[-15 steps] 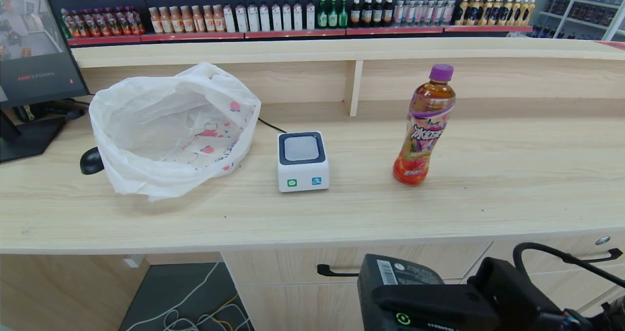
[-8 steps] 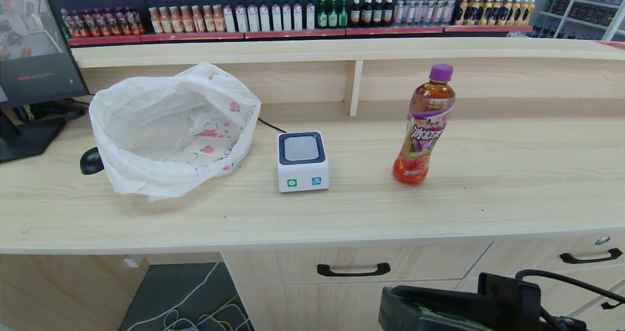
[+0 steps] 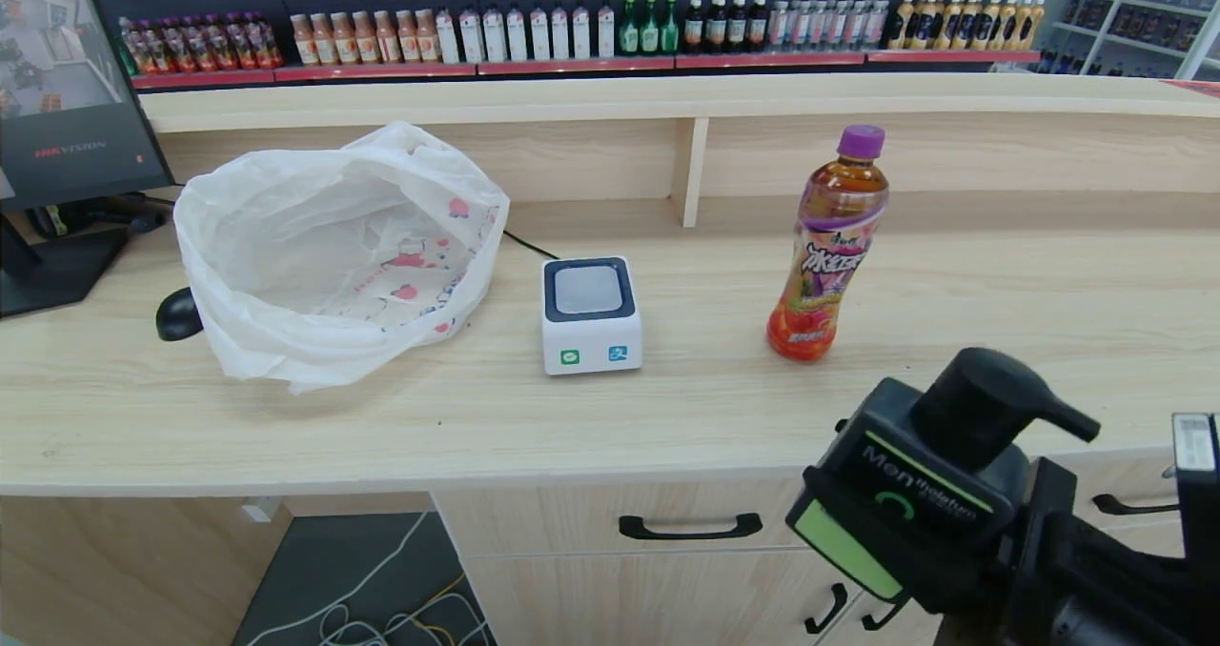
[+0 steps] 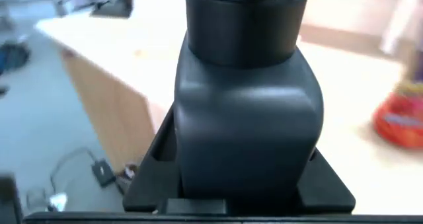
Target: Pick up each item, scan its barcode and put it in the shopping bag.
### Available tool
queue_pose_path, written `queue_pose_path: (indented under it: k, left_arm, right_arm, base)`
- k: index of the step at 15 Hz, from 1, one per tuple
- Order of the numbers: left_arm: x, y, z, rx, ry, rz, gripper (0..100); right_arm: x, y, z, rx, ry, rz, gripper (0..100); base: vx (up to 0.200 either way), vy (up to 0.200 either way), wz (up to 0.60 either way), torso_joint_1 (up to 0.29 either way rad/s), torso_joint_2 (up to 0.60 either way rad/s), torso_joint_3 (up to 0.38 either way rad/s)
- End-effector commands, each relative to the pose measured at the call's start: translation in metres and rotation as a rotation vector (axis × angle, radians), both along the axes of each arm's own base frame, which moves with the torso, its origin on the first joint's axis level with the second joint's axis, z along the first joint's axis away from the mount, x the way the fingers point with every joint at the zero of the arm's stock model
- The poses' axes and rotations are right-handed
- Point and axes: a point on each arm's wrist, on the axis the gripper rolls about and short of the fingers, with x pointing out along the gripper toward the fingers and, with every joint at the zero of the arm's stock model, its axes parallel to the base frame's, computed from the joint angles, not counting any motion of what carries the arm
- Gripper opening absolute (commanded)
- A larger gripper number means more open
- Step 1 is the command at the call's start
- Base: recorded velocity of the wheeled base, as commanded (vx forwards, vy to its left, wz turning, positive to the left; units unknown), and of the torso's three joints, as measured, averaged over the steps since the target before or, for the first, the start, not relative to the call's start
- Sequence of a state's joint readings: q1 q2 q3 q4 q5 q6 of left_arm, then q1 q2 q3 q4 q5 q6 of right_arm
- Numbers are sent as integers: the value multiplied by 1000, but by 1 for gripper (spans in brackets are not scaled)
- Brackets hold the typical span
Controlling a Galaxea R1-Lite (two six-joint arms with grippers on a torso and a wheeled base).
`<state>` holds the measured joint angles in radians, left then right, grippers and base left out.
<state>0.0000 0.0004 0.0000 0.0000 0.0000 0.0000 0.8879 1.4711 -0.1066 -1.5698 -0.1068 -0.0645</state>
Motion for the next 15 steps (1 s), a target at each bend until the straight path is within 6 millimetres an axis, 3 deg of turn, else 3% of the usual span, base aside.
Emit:
queue_pose_path:
  k: [1,3,5,10,15]
  left_arm:
    - [0,0,0,0,0,0,100]
    - [0,0,0,0,0,0,100]
    - [0,0,0,0,0,0,100]
    - [0,0,0,0,0,0,100]
    - [0,0,0,12,1,-2,100]
  right_arm:
    - [0,-5,10,128,47,-100,0]
    - [14,-6,21,234,66,-269,0]
    - [45,-8,29,254,47,-399,0]
    - [99,-4,33,269,17,-526,0]
    - [109,3,37,268,-8,-525,0]
  base:
    - [0,0,0,0,0,0]
    - [0,0,0,0,0,0]
    - [0,0,0,0,0,0]
    - [0,0,0,0,0,0]
    - [0,0,0,0,0,0]
